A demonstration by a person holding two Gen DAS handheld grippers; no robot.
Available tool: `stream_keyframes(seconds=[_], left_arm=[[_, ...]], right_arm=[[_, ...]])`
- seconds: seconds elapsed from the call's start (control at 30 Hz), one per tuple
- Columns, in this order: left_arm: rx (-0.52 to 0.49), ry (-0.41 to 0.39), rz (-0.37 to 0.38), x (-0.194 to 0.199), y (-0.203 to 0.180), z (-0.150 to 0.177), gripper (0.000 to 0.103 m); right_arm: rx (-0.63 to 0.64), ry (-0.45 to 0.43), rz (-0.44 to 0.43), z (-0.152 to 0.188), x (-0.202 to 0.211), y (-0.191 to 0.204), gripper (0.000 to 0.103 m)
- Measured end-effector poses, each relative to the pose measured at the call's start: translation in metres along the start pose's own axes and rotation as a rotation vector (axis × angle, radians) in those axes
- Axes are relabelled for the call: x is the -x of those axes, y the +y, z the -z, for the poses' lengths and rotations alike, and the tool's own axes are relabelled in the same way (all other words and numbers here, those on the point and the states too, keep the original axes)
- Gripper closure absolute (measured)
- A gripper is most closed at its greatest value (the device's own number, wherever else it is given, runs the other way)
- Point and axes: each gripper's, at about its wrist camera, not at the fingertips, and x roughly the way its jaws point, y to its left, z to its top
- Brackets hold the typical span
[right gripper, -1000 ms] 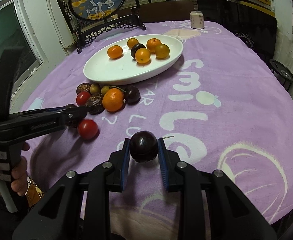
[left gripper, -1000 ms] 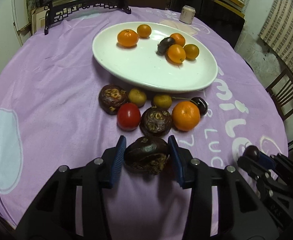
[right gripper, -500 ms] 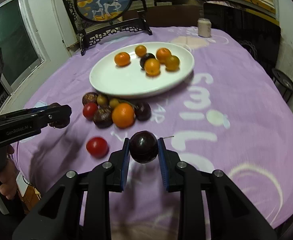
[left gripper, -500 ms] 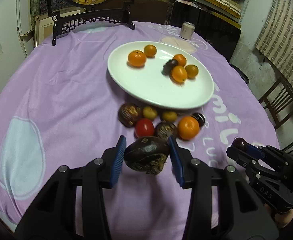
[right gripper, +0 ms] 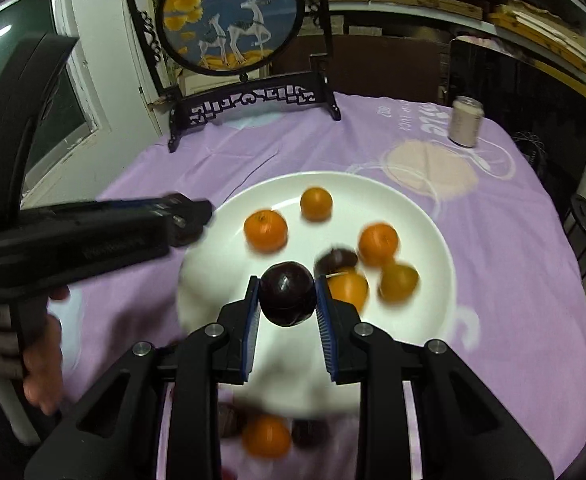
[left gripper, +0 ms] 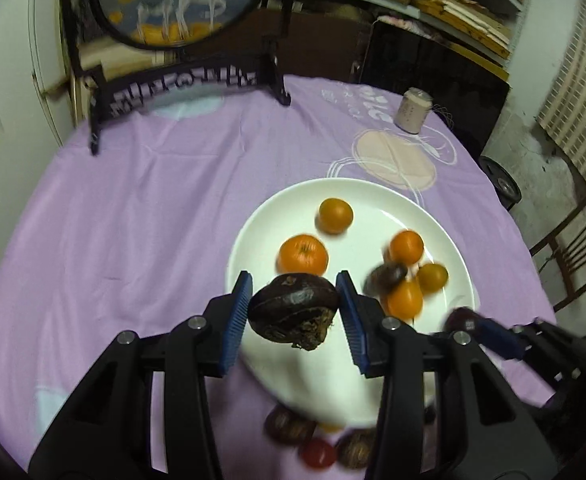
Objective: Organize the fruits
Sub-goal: 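Carry the plum and brown fruit onto the white plate and open both tools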
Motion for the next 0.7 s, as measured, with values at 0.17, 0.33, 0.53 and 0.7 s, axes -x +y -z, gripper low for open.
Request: stream_keyframes(seconds=[0.17, 0.33, 0.53, 0.7], left_arm=[[0.021, 0.056, 0.011, -0.036, 0.002, -0.002, 0.059], [0.028, 0.075, 0.013, -0.052, 0.008, -0.002, 0.059], [0.026, 0.088, 0.010, -0.061, 0.008, -0.001, 0.058], [0.036, 0.020, 0.030, -0.035, 0.009, -0.002, 0.044]], right_arm=[[0.022, 0.078, -0.023, -0.007, -0.042, 0.004, 0.075], [0.026, 0.111, -0.037, -0.005, -0.060, 0.006, 0.075], [0.002, 0.115, -0.038, -0.005, -0.068, -0.001, 0.067], [0.007, 0.092, -0.025, -0.001, -0.046, 0.001, 0.054]])
